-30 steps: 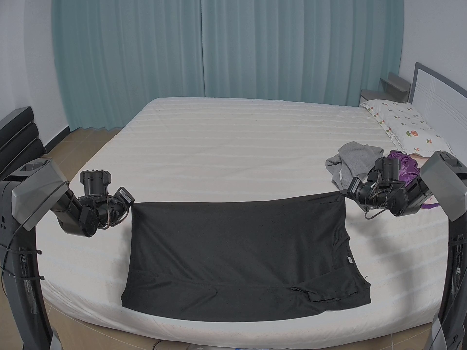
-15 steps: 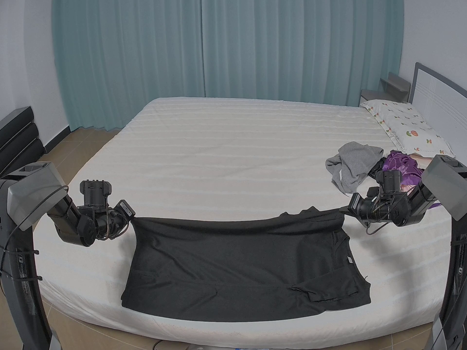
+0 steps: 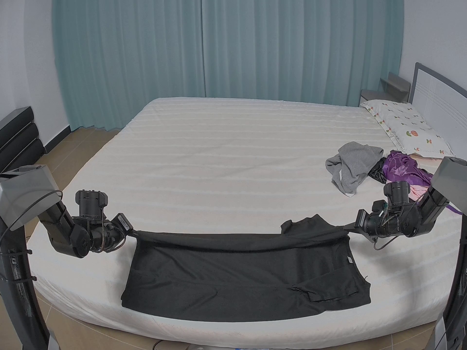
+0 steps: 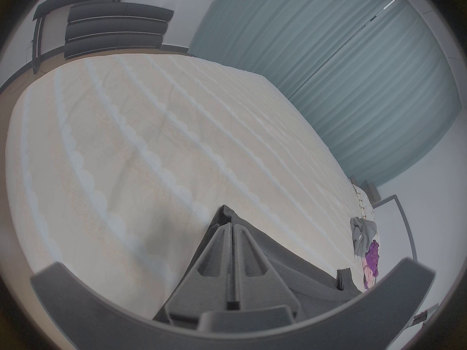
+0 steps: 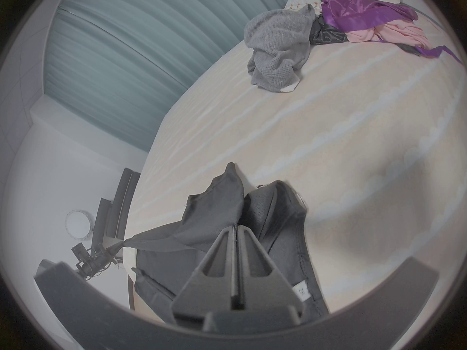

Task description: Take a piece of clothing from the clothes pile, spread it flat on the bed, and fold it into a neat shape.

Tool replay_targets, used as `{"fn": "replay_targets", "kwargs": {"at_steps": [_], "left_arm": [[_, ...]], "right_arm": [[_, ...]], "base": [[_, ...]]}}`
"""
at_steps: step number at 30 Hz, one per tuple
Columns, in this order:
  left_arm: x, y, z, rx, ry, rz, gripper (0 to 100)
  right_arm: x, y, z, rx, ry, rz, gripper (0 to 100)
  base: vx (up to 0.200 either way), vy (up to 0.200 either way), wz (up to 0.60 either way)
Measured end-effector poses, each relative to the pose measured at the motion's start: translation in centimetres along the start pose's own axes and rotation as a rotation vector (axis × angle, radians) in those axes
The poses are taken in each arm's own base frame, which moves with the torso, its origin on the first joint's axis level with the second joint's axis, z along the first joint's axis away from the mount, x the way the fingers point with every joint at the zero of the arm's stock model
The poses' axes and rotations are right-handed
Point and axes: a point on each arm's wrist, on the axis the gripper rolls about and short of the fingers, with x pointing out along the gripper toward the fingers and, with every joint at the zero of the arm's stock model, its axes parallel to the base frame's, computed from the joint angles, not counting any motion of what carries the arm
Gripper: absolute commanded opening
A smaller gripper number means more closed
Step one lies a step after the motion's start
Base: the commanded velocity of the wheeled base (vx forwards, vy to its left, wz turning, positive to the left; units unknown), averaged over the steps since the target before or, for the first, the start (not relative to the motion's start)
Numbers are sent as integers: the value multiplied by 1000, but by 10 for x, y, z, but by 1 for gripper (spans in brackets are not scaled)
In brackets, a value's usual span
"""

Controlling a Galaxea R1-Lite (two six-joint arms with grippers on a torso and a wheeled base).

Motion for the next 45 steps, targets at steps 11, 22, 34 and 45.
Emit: {"fn": "replay_targets", "kwargs": {"at_steps": [11,22,34,45], "left_arm": [[-20,13,-18,24,-2,-9,0],[-32,28,-38,28,40,-13,0],[-39,39,-51,59,95,20,0],[-45,41,-61,69,125,32,100]], "right_arm": [[-23,-11,-21,-49,18,16,0],[-29,-23,-38,-77,60,-11,0],[-28,-33,-50,-124,102,-33,0],[-28,-30,-48,-119,97,-30,100]], "base": [[0,0,0],[0,0,0],[0,0,0],[0,0,0]]}}
